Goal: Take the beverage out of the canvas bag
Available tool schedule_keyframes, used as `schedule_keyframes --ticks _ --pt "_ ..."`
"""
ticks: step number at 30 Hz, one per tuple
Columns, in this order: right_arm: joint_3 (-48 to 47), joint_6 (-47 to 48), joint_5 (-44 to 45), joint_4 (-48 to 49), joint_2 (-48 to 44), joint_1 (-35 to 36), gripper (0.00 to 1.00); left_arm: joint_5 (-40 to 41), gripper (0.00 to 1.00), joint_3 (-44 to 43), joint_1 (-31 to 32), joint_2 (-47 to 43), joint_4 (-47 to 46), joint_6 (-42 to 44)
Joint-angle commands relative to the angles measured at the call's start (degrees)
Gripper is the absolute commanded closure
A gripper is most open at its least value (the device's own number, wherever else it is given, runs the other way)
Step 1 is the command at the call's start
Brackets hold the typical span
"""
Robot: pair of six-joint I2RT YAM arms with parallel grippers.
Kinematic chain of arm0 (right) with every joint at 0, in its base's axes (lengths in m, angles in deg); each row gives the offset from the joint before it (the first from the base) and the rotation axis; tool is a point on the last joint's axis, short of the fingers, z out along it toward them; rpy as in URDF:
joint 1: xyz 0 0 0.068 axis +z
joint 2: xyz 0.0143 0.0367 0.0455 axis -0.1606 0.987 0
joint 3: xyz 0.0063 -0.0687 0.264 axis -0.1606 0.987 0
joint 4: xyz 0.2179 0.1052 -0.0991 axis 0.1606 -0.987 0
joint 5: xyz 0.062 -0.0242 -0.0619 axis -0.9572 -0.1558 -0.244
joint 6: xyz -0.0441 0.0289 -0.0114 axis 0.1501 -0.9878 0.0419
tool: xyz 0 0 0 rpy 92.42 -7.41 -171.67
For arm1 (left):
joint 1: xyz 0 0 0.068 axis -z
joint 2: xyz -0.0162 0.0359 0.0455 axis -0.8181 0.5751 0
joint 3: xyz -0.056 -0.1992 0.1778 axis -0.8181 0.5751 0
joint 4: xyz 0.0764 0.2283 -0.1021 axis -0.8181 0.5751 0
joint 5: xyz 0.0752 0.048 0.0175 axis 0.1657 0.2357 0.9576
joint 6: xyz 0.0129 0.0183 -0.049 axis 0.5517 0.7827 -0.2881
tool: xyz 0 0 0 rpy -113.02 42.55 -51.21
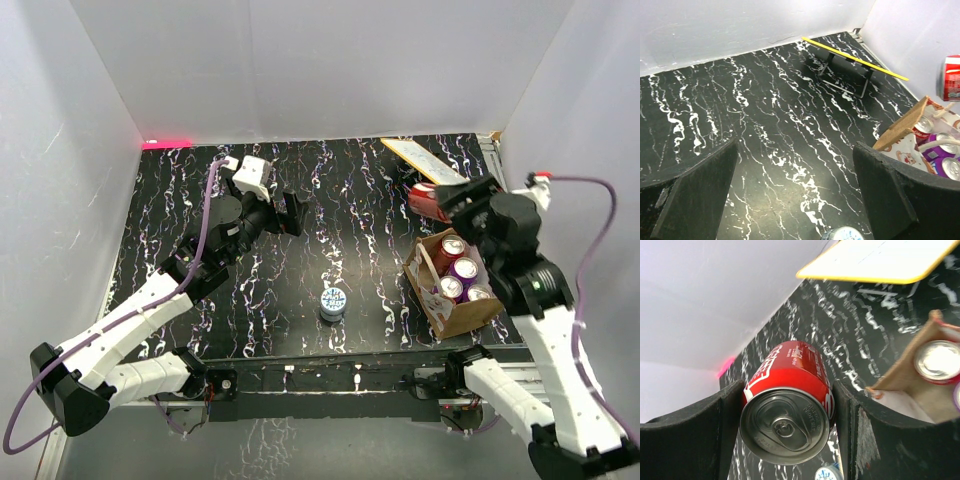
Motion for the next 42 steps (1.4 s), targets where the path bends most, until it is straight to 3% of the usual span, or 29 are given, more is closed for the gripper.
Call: schedule_keyframes --ticks 1,8,16,23,31,42 --pt "-6.8 0.6 -14.3 13.9 9.5 0.2 0.92 5.2 0.03 -1.8 -2.0 -1.5 0.4 2.7" --pt "-9.3 4.4 -26.6 19.7 26.1 2.0 0.92 17.1 0.03 -1.9 -5.8 -3.9 1.6 2.5" --pt "-22.5 15.4 -14.3 8.4 48.1 13.8 0.92 26.0 0.03 -2.4 -6.9 -5.3 3.1 1.1" --pt "-38.8 24.8 -2.6 -3.0 66.0 22.7 0.92 27.3 0.03 -2.4 -6.9 -5.2 3.4 0.7" --pt "-42.0 29.8 -1.7 0.9 71.1 25.0 0.93 26.4 0.03 -2.4 -6.9 -5.2 3.4 1.0" --pt "-42.5 29.4 -0.1 1.0 75.3 25.5 0.92 26.9 0.03 -2.5 -6.9 -5.0 3.5 1.1"
